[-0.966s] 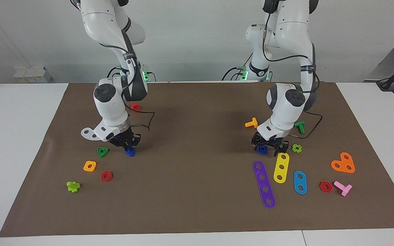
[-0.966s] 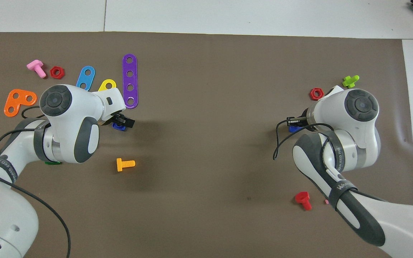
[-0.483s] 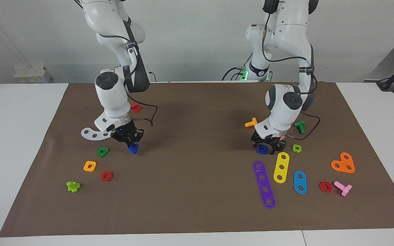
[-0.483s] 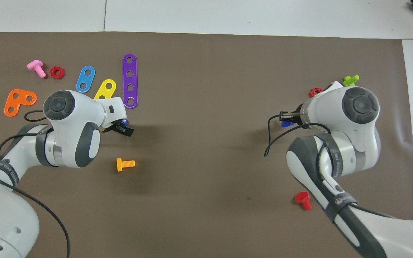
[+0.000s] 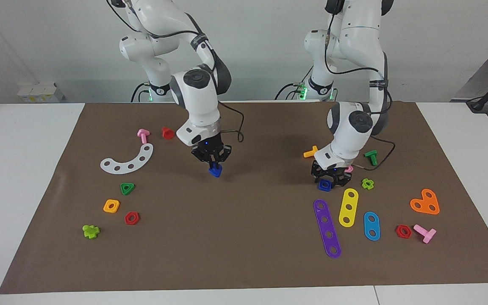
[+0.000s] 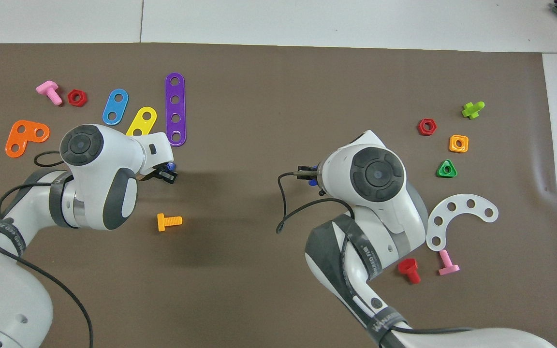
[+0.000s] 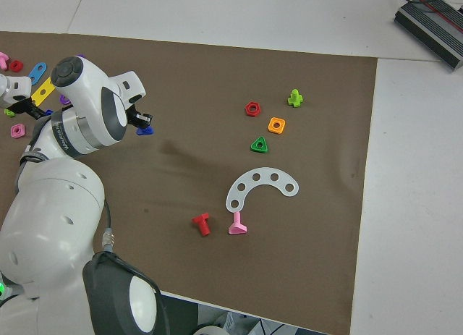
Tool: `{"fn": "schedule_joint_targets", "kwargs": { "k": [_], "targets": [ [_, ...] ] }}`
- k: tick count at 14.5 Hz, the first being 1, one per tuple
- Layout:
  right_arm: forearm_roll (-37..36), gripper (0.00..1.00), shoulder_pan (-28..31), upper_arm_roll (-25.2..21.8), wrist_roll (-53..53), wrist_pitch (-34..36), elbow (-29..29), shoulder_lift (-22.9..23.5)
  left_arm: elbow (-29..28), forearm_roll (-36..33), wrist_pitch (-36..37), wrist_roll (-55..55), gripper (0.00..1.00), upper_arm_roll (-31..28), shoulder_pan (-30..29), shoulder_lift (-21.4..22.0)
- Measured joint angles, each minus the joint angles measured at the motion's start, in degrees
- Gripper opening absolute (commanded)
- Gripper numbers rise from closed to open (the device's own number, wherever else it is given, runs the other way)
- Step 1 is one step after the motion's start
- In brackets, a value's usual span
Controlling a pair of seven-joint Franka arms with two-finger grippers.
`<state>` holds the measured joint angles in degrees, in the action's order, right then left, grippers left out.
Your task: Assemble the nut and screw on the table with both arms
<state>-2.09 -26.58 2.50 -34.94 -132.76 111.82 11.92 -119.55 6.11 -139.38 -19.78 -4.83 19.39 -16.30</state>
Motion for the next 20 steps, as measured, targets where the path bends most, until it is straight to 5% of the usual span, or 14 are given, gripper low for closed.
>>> {"fn": "schedule_joint_targets", "kwargs": {
  "k": [3,7,12,13,14,17,20],
  "targets": [
    [0.00,0.00,-3.79,-0.01,-2.17,0.10,-0.69,1.63,-0.28,0.01,-0.02,0.07,0.07,0.01,0.34,0.12],
    [-0.02,0.00,-6.94,-0.04,-3.90,0.20,-0.67,2.82,0.22,0.07,1.62,0.72,0.00,-0.21,0.37,0.12],
    [-0.10,0.00,-8.47,-0.14,-4.33,0.16,-0.69,5.16,10.69,0.09,18.77,6.13,0.00,-1.38,-0.24,0.27],
    [-0.10,0.08,-8.46,-0.20,-4.33,0.18,-0.63,5.20,12.37,0.09,20.46,7.51,0.00,-1.43,-0.57,0.36],
    [-0.10,0.39,-8.46,-0.22,-4.33,0.19,-0.55,5.20,13.53,0.09,21.40,9.60,0.00,-1.43,-0.79,0.39],
    [-0.10,0.89,-8.45,-0.24,-4.34,0.19,-0.34,5.20,15.17,0.10,22.15,18.32,0.00,-0.99,-0.64,0.38],
    [-0.10,0.96,-8.03,-0.57,-4.35,0.21,-0.51,4.33,15.32,0.14,22.02,25.33,0.00,-0.14,0.65,0.36]
  ]
}}
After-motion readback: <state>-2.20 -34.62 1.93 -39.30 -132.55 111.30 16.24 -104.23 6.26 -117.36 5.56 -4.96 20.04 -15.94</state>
